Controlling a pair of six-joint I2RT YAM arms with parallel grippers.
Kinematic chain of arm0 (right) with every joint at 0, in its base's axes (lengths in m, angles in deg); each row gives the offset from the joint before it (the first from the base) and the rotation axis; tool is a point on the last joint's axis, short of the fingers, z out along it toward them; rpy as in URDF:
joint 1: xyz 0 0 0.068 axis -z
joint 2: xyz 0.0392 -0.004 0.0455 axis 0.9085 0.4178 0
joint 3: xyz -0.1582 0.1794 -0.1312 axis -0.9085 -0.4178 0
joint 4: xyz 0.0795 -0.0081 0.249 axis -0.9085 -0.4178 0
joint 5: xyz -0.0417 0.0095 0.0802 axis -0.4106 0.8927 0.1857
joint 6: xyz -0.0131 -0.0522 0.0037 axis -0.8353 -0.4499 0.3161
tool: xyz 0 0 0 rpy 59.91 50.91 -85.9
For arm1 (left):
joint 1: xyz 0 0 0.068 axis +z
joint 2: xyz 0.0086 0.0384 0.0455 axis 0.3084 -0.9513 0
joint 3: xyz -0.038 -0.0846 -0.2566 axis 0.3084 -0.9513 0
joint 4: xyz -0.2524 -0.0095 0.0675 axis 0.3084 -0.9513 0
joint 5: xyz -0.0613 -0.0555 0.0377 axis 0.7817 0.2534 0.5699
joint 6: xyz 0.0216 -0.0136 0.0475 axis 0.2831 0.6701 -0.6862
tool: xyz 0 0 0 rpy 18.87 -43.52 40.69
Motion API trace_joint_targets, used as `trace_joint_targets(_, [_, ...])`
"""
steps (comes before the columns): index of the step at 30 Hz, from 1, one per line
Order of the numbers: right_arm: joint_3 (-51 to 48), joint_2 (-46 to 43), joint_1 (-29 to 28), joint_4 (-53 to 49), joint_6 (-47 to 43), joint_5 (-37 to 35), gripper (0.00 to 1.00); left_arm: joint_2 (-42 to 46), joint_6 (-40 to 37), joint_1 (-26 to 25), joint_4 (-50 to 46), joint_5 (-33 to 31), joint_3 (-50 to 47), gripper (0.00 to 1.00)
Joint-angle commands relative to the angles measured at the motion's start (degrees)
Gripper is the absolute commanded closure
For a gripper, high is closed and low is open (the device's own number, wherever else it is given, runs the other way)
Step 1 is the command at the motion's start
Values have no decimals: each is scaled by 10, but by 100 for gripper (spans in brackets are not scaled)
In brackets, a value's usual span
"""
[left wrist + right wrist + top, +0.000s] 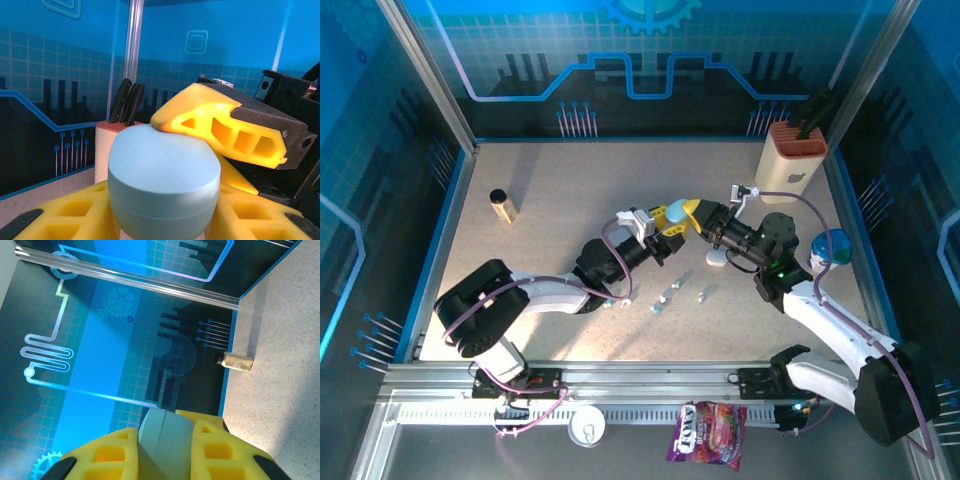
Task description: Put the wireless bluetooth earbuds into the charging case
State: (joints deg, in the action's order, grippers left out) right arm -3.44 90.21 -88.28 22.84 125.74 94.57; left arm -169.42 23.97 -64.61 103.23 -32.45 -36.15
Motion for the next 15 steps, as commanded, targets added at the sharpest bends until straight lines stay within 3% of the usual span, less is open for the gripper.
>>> trace_joint_targets(1, [-11, 9, -4, -5, 0, 4, 100, 5, -4, -5, 31, 24, 12, 58])
trace_joint_targets(10, [-12, 10, -5, -7, -4, 5, 100, 5, -1, -4, 31, 22, 13, 57])
trace_joint_targets(15, [-13, 10, -5, -14, -6, 6, 100, 5, -2, -5, 31, 24, 13, 67])
